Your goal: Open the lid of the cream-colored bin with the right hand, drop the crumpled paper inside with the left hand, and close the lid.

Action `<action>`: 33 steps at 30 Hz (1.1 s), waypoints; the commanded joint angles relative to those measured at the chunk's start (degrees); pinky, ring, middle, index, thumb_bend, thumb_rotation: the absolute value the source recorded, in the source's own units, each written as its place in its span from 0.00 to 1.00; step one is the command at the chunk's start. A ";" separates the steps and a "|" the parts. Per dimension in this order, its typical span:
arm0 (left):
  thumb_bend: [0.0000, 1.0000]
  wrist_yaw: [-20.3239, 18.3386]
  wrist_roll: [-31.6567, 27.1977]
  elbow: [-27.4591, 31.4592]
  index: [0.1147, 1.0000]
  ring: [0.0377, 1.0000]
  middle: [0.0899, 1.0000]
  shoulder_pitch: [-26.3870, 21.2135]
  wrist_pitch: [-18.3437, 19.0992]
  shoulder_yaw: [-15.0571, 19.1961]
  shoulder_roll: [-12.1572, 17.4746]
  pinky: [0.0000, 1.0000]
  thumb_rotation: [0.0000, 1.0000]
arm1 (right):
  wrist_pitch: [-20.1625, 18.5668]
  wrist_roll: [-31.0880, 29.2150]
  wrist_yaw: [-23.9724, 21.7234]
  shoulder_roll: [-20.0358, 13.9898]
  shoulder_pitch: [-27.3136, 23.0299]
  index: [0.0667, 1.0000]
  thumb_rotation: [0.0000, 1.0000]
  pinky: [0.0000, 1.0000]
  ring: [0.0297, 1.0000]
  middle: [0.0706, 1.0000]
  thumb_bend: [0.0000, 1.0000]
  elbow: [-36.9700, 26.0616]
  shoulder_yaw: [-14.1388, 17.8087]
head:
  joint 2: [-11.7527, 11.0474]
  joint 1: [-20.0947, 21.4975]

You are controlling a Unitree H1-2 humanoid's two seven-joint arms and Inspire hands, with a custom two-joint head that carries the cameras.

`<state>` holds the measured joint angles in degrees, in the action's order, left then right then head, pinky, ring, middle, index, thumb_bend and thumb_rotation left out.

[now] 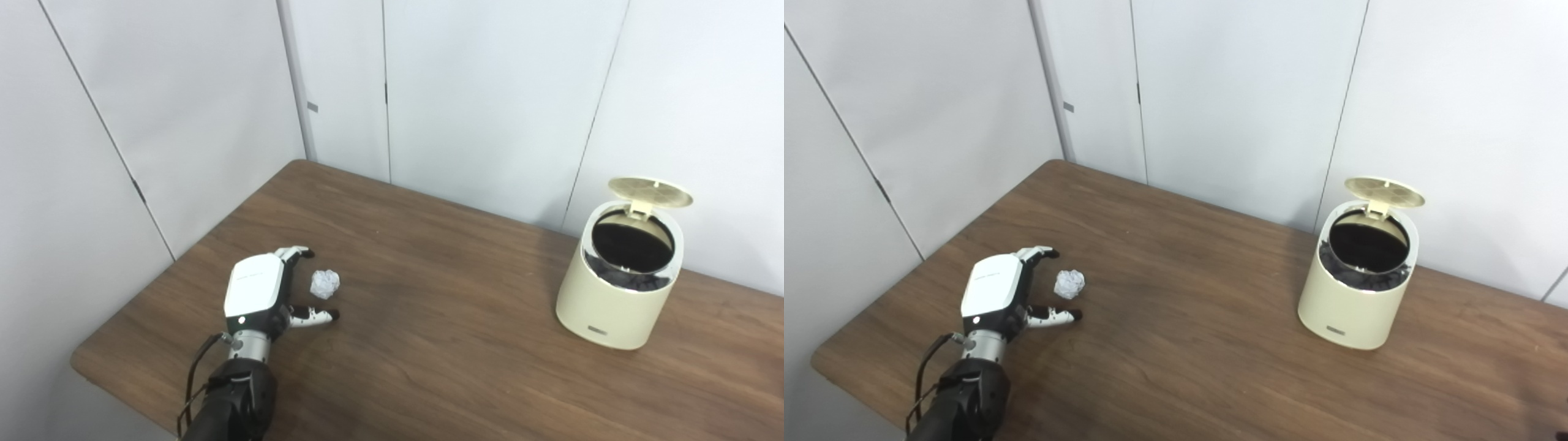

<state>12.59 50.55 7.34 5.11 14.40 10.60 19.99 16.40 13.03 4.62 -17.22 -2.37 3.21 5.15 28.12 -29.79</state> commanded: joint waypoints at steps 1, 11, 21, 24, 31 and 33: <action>1.00 0.16 -0.60 0.33 0.73 0.74 0.77 -1.67 0.34 0.69 2.46 0.59 0.29 | 1.57 0.51 0.29 -1.43 0.34 0.82 0.90 0.56 0.80 0.83 1.00 0.45 0.78 | -0.01 0.02; 1.00 -2.45 -3.38 -1.45 0.72 0.72 0.77 -2.53 1.72 -0.03 3.62 0.57 0.30 | 1.17 0.52 0.27 -1.21 0.57 0.80 0.91 0.53 0.78 0.82 1.00 -0.38 0.80 | 0.40 0.69; 1.00 -3.67 -6.14 -3.40 0.71 0.72 0.75 -2.76 2.11 -1.93 3.72 0.60 0.32 | 0.51 1.07 0.30 -0.97 0.77 0.80 0.92 0.48 0.77 0.82 1.00 -1.03 0.61 | 0.71 1.45; 1.00 -3.78 -6.94 -3.73 0.71 0.72 0.75 -2.94 1.60 -2.64 3.92 0.61 0.31 | 0.38 1.51 0.44 -0.78 0.86 0.81 0.92 0.47 0.77 0.82 1.00 -1.34 0.53 | 0.73 1.87; 1.00 -5.29 -8.30 -3.86 0.72 0.73 0.75 -3.89 1.82 -4.33 4.41 0.62 0.29 | -0.03 2.09 0.55 -0.21 1.14 0.82 0.92 0.48 0.78 0.83 1.00 -2.31 0.46 | 0.92 2.25; 1.00 -5.11 -8.60 -4.15 0.72 0.74 0.75 -4.12 1.25 -4.76 4.45 0.63 0.28 | 0.00 2.19 0.63 -0.04 1.16 0.82 0.92 0.50 0.79 0.83 1.00 -2.33 0.43 | 0.99 2.37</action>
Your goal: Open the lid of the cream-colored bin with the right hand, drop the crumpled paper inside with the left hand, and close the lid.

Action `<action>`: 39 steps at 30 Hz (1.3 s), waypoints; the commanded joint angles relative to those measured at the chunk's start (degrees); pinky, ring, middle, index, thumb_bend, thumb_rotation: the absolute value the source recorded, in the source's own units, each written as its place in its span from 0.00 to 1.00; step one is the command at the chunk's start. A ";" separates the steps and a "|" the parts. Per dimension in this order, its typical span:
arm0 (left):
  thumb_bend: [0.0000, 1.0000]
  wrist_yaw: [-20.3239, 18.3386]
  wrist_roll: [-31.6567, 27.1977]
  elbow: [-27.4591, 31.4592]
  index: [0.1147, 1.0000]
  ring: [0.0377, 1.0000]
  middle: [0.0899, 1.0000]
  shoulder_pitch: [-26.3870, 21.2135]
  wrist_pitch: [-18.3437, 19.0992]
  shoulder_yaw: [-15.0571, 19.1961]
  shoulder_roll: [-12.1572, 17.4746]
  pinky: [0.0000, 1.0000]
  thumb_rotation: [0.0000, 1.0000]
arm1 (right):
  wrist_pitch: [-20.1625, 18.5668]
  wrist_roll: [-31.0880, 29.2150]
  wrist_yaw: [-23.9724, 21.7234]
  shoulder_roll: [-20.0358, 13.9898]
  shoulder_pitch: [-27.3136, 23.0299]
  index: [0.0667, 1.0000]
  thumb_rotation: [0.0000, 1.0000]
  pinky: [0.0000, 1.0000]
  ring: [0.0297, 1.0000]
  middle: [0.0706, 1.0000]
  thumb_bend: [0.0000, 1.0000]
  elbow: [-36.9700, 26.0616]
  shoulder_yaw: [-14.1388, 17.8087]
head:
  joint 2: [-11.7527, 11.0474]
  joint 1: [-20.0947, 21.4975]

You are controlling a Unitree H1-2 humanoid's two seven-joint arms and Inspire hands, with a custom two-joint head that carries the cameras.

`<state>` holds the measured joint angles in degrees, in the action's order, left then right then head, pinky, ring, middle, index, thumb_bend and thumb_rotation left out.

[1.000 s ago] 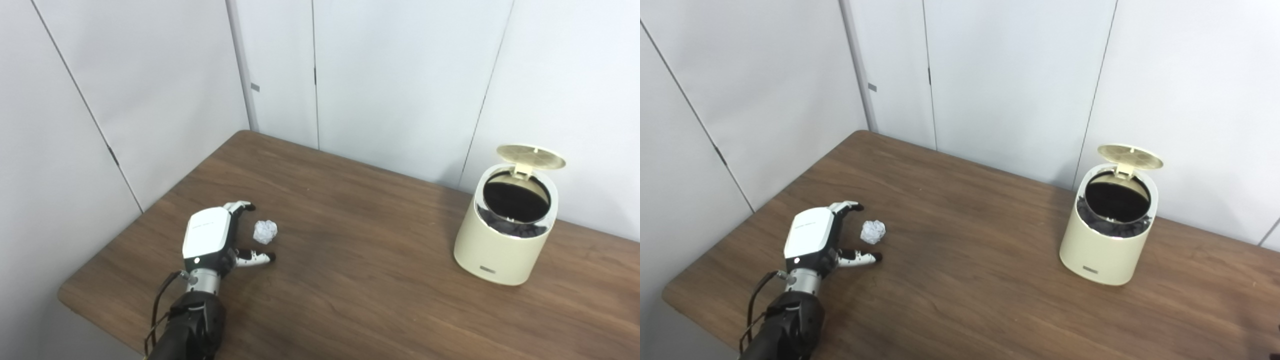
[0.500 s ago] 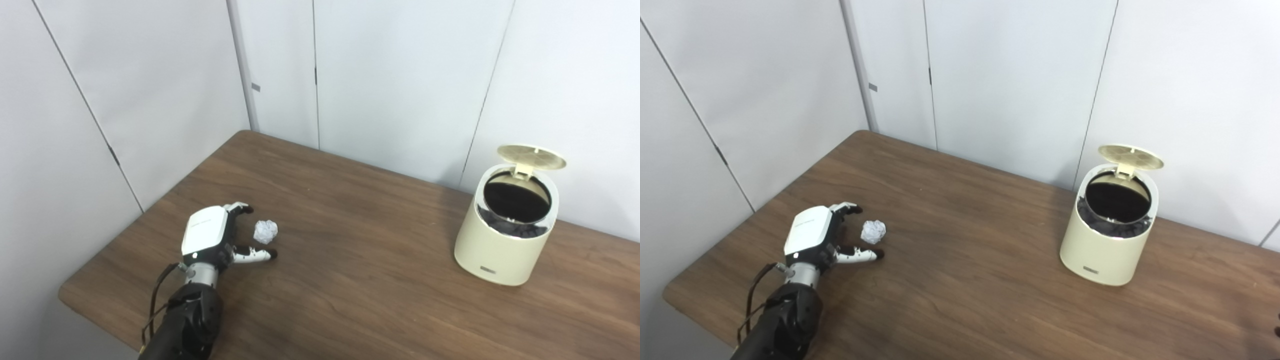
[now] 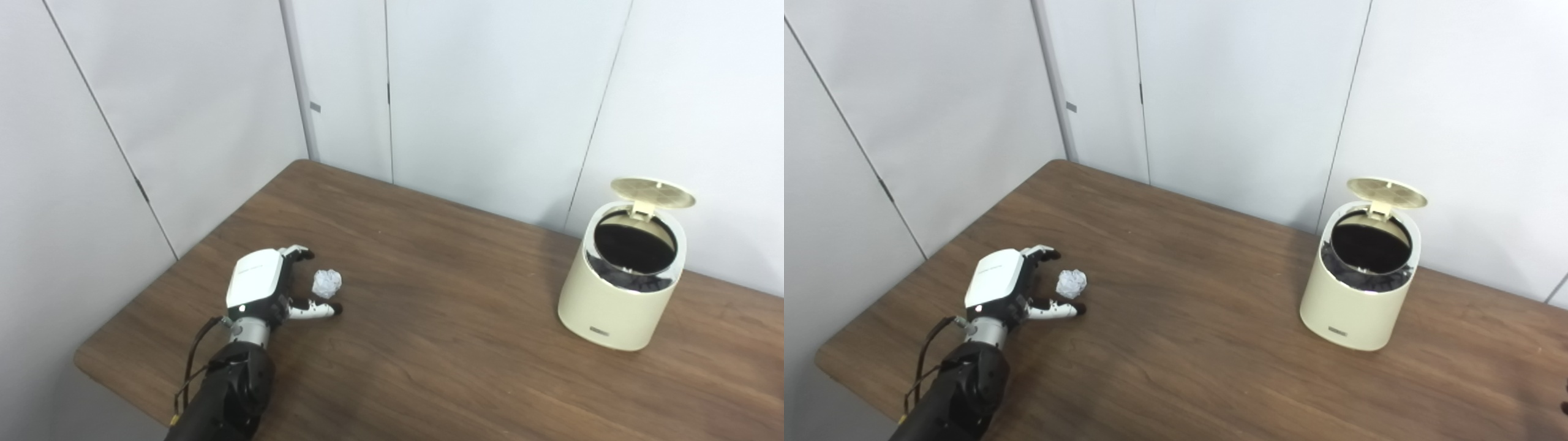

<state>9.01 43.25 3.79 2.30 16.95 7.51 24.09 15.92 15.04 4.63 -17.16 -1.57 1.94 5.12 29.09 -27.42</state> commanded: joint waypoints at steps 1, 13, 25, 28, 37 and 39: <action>1.00 -1.56 -1.31 -0.43 0.71 0.73 0.75 -1.32 -1.28 -1.86 0.38 0.63 0.26 | 0.44 0.24 0.63 -0.05 0.37 0.82 0.92 0.50 0.79 0.84 1.00 -1.09 0.46 | 0.02 0.00; 1.00 -2.18 -1.24 0.68 0.73 0.74 0.76 -1.37 -0.14 -4.54 0.13 0.62 0.25 | 0.17 0.74 0.88 0.43 0.32 0.85 0.92 0.56 0.82 0.85 1.00 -1.37 0.47 | 0.00 0.27; 1.00 -3.24 -0.91 0.05 0.71 0.73 0.74 -1.33 2.27 -6.76 0.62 0.63 0.23 | -0.10 0.50 0.71 0.62 0.44 0.85 0.92 0.61 0.84 0.86 1.00 -1.84 0.54 | -0.03 0.55; 0.98 -3.31 -0.90 -0.43 0.69 0.71 0.72 -1.34 2.56 -7.05 1.00 0.62 0.22 | 0.25 0.59 0.76 0.41 0.37 0.86 0.92 0.62 0.84 0.87 1.00 -1.45 0.56 | 0.19 0.50; 0.96 0.33 -1.46 -1.50 0.52 0.48 0.49 -1.36 1.80 -6.32 0.13 0.43 0.01 | 0.56 0.62 0.89 0.38 0.46 0.86 0.91 0.66 0.85 0.87 1.00 -1.54 0.65 | 0.31 0.56; 0.57 1.68 -1.36 -1.93 0.47 0.42 0.40 -1.32 1.17 -6.25 0.09 0.38 0.00 | 0.91 0.47 0.91 0.36 0.43 0.86 0.90 0.67 0.85 0.87 1.00 -1.42 0.66 | 0.20 0.55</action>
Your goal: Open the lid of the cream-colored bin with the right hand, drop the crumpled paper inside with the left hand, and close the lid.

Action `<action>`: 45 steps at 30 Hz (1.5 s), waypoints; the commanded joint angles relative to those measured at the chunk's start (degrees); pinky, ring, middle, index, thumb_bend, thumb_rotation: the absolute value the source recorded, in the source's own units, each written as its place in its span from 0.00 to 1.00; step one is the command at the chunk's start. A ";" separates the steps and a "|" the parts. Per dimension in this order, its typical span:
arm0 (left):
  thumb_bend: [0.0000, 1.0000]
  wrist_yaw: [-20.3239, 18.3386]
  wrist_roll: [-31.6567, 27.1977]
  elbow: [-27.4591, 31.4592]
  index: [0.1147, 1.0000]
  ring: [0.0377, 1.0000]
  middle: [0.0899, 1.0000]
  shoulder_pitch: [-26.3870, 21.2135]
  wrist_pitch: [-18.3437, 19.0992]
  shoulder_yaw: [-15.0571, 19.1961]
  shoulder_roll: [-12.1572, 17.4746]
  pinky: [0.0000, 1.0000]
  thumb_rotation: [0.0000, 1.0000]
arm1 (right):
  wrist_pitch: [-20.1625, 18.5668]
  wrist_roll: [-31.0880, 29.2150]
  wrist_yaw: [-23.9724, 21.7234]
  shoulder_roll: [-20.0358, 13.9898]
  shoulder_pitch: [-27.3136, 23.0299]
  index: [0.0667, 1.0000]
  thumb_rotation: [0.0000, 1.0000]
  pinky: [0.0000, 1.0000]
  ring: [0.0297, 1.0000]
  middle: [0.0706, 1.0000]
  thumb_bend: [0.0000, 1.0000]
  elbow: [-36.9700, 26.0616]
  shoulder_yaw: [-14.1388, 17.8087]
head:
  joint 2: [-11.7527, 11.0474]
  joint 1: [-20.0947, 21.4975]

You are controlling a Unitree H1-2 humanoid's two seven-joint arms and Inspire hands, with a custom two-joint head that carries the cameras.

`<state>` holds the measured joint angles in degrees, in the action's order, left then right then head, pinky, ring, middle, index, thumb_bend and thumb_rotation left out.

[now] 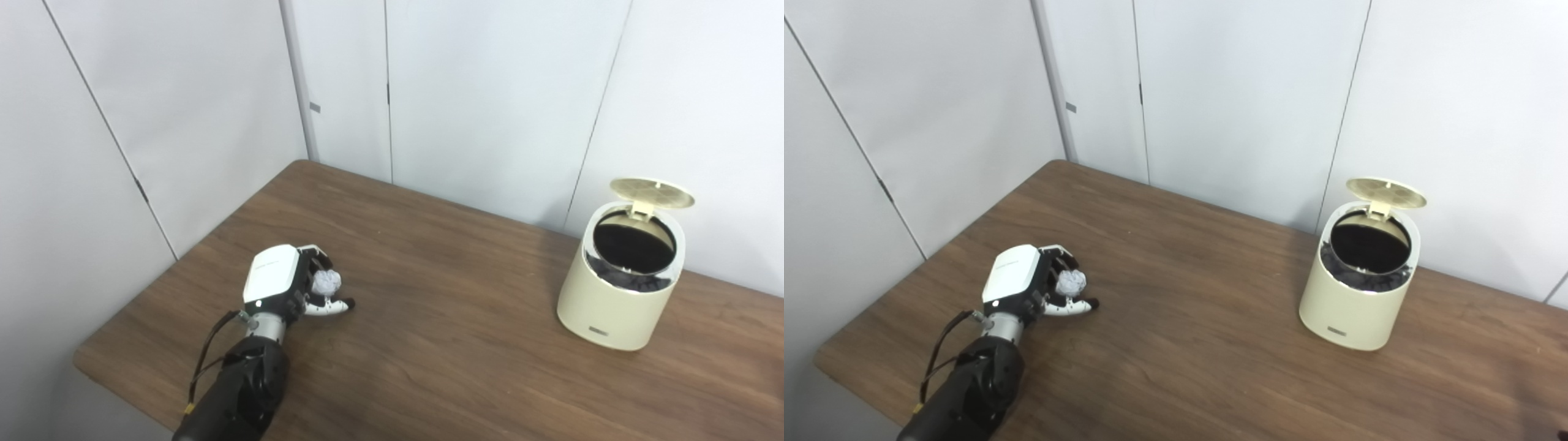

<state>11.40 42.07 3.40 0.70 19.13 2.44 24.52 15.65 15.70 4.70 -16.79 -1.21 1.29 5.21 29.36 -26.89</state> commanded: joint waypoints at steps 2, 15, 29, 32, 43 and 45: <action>0.54 0.99 -0.15 -2.54 0.47 0.40 0.39 0.27 -2.20 -1.03 -0.35 0.37 0.00 | 1.17 -0.32 0.77 0.00 0.11 0.86 0.90 0.68 0.85 0.87 1.00 -0.85 0.57 | 0.02 0.10; 0.52 4.03 -0.24 -4.72 0.45 0.29 0.34 0.34 -6.29 -1.05 -0.14 0.26 0.00 | 0.73 -0.66 0.59 0.04 0.43 0.87 0.89 0.71 0.86 0.88 0.98 -1.58 0.64 | 0.21 0.28; 0.52 5.46 -0.39 -5.56 0.45 0.27 0.34 0.09 -9.33 -0.78 0.17 0.24 0.00 | 0.46 -0.38 0.82 0.68 0.32 0.88 0.89 0.71 0.86 0.88 1.00 -1.48 0.39 | -0.23 1.54; 0.52 4.64 -0.25 -3.97 0.45 0.27 0.34 0.10 -8.77 -0.72 0.23 0.24 0.00 | 1.17 0.28 1.29 0.98 0.19 0.88 0.89 0.72 0.87 0.88 0.98 -1.03 0.18 | -0.47 2.16; 0.52 2.55 2.37 5.09 0.45 0.27 0.35 -0.83 -8.36 -0.83 0.75 0.22 0.00 | 0.52 1.25 1.34 2.74 0.08 0.90 0.85 0.79 0.89 0.90 0.93 -1.99 -0.53 | -1.25 4.04; 0.52 1.64 2.58 7.32 0.45 0.27 0.36 -1.26 -8.34 -1.01 0.81 0.23 0.00 | 0.94 1.93 1.52 2.86 -0.05 0.91 0.87 0.79 0.90 0.91 0.91 -1.91 -0.78 | -1.45 4.46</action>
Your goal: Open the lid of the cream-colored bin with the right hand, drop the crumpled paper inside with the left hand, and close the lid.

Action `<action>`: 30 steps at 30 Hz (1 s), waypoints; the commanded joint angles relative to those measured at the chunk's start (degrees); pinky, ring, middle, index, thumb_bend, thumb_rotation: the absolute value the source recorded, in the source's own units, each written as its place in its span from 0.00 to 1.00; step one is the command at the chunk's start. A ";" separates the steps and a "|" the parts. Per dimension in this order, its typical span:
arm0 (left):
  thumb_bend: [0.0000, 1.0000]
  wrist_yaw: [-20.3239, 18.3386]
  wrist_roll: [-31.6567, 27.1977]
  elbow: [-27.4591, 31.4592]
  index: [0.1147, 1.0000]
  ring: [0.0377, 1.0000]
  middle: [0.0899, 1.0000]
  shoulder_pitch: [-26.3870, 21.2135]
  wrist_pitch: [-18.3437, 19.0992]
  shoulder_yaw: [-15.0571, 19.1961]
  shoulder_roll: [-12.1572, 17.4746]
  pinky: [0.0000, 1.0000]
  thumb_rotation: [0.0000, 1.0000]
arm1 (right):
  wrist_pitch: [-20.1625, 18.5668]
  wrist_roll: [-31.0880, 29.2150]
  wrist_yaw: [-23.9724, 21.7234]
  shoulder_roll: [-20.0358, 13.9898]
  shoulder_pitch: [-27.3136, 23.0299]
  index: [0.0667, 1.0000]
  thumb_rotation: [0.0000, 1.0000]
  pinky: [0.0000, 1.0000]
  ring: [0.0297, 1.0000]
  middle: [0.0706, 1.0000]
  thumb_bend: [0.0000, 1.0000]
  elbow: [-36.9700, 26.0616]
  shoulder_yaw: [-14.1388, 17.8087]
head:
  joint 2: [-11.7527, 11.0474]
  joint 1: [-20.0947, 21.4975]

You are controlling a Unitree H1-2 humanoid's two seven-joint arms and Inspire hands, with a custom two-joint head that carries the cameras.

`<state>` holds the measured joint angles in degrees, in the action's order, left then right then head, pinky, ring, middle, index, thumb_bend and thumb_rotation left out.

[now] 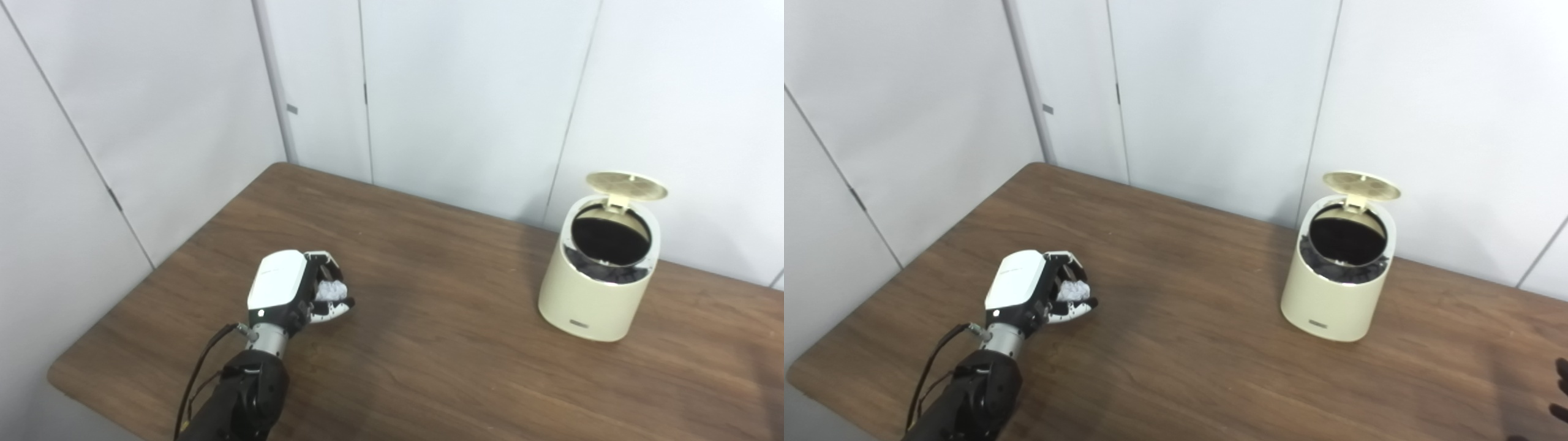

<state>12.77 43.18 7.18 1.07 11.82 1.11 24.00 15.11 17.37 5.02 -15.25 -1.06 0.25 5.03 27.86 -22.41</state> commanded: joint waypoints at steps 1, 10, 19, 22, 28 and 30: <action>0.52 -0.54 1.68 4.97 0.45 0.26 0.35 -1.88 -0.60 0.25 1.23 0.22 0.00 | 1.42 0.62 1.31 1.42 -0.24 0.92 0.88 0.79 0.91 0.91 0.91 -0.88 -0.69 | -0.03 0.08; 0.51 -6.20 3.51 13.50 0.45 0.20 0.33 -5.46 -0.40 -0.46 0.17 0.17 0.00 | 1.84 2.88 2.51 2.12 -0.85 0.93 0.92 0.84 0.92 0.93 0.91 0.49 -1.63 | -0.86 1.71; 0.52 -10.05 4.69 17.12 0.45 0.20 0.35 -9.50 -0.81 -1.75 -1.50 0.16 0.00 | -0.60 4.89 3.11 4.09 -0.58 0.93 0.90 0.73 0.88 0.92 0.92 -1.74 -2.77 | -1.61 6.58; 0.52 -9.48 4.85 17.29 0.45 0.22 0.36 -10.90 -2.48 -2.32 -2.35 0.17 0.00 | -1.46 5.26 3.30 5.12 -0.54 0.92 0.87 0.73 0.87 0.90 0.92 -2.42 -3.02 | -1.96 8.51; 0.52 -8.13 5.06 15.13 0.45 0.24 0.37 -14.22 -5.77 -3.70 -4.71 0.18 0.00 | -1.22 5.86 3.31 6.22 -0.46 0.91 0.77 0.83 0.90 0.90 0.80 -2.78 -3.49 | -2.35 11.91; 0.52 -7.69 5.05 13.97 0.44 0.25 0.40 -15.23 -6.75 -4.00 -5.51 0.18 0.00 | -1.47 6.01 3.34 6.63 -0.37 0.91 0.75 0.83 0.89 0.90 0.80 -2.98 -3.70 | -2.51 13.06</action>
<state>2.93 47.47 21.13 -11.45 6.60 -3.12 18.22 13.39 23.64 7.14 -11.06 -1.40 -2.00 2.54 25.31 -9.32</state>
